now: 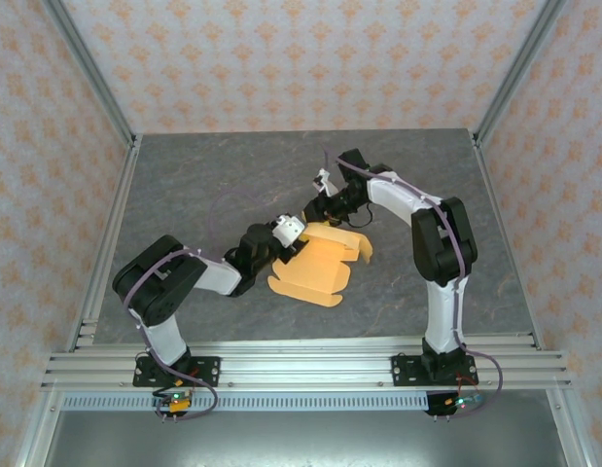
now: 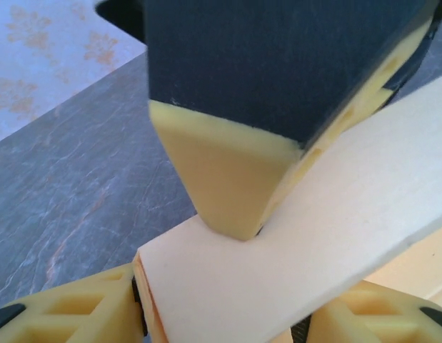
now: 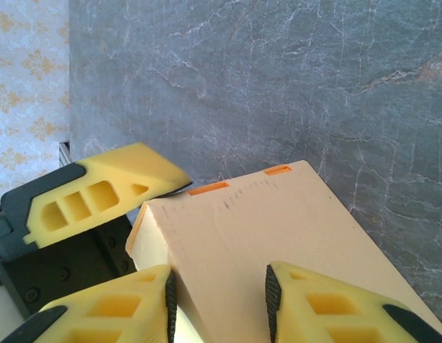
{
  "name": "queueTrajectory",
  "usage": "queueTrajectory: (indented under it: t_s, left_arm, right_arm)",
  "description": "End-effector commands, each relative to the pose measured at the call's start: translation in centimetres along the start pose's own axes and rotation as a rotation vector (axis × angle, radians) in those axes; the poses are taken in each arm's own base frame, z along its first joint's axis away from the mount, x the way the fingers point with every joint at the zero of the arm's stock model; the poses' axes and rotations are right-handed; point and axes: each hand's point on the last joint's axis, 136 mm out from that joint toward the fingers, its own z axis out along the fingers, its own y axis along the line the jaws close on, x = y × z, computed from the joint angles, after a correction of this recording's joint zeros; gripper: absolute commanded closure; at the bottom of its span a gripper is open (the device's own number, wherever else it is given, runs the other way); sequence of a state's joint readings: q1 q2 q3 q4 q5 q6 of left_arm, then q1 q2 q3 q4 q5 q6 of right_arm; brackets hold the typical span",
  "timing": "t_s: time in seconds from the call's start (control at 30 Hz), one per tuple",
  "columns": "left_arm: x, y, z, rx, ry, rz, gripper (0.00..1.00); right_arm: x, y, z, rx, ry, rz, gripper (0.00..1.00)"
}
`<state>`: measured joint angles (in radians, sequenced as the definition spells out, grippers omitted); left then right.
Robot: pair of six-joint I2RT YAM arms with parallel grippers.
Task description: Fold the paper box
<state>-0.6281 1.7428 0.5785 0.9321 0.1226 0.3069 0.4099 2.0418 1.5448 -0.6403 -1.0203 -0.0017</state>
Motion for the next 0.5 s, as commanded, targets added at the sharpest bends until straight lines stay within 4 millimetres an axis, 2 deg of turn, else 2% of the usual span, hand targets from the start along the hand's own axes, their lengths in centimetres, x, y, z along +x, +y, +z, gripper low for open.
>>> queueTrajectory:
  t_s: [0.0, 0.2, 0.37, 0.47]
  left_arm:
    - [-2.4, -0.2, -1.9, -0.086, -0.072, -0.108, 0.47]
    - [0.3, -0.8, -2.5, -0.174, -0.060, -0.184, 0.46]
    - [1.2, -0.7, -1.7, -0.218, -0.103, -0.192, 0.47]
    - [0.8, -0.8, -0.9, -0.214, -0.113, -0.166, 0.48]
  right_arm:
    - [0.3, -4.4, 1.4, 0.164, -0.031, 0.060, 0.63]
    - [0.6, -4.2, 1.6, 0.149, -0.035, 0.059, 0.63]
    - [1.0, -3.8, 2.0, 0.145, -0.022, 0.051, 0.63]
    - [1.2, -3.7, 2.0, 0.144, -0.018, 0.047, 0.63]
